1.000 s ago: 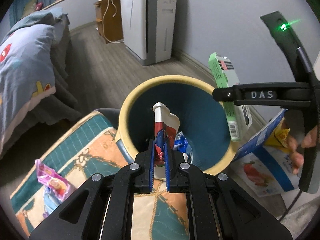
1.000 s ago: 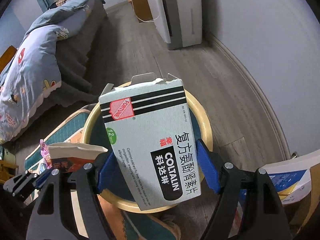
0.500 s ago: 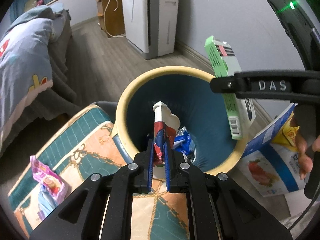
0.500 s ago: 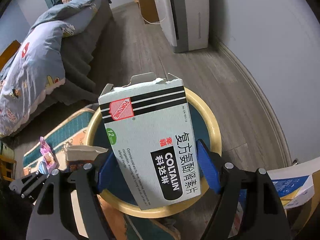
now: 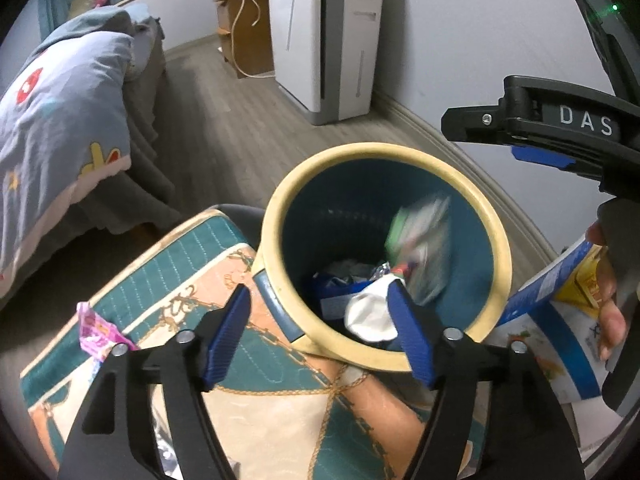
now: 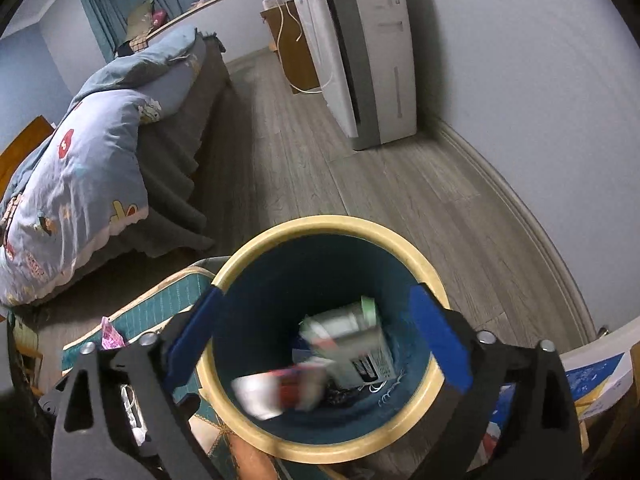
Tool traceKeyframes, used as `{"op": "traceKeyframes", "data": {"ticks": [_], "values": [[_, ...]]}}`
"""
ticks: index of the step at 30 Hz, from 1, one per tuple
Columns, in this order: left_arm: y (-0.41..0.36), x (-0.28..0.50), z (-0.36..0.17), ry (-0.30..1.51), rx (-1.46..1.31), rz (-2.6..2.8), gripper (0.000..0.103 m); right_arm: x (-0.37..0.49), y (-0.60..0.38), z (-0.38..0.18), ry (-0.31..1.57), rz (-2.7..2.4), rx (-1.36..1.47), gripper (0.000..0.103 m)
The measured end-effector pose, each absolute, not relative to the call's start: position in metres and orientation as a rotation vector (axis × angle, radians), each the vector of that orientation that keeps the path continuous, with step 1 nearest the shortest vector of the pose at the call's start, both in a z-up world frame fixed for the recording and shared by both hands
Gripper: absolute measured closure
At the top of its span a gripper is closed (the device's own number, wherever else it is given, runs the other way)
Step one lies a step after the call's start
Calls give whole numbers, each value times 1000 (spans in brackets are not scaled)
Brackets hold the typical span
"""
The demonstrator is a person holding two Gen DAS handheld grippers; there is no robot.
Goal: Collect trash
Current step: 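Open both tools to drop the tube and box into the wastebasket, then move both tools back over the stool toward the remaining trash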
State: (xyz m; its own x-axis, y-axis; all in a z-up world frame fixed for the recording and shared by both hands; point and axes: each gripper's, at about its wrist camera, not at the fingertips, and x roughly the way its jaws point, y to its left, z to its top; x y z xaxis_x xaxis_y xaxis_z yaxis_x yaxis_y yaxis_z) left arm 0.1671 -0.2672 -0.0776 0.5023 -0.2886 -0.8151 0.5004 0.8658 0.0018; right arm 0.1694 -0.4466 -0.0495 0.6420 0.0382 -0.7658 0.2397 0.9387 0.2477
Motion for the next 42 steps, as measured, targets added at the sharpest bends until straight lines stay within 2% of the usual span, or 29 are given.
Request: {"op": "traceKeyframes", "data": {"ticks": [5, 7, 18, 25, 36, 42], "values": [[-260, 166, -72, 915, 249, -457, 14, 169, -446, -48, 884, -134, 344, 6], [-256, 165, -69, 906, 243, -447, 12, 169, -445, -47, 894, -132, 348, 6], [-213, 153, -42, 871, 202, -400, 11, 162, -430, -31, 894, -123, 301, 6], [-151, 135, -18, 847, 142, -333, 9, 158, -401, -20, 893, -75, 224, 6], [-44, 91, -11, 865, 100, -147, 8, 136, -310, -10, 940, 95, 76, 6], [-4, 63, -11, 869, 74, -72, 8, 112, -265, -13, 963, 119, 88, 6]]}}
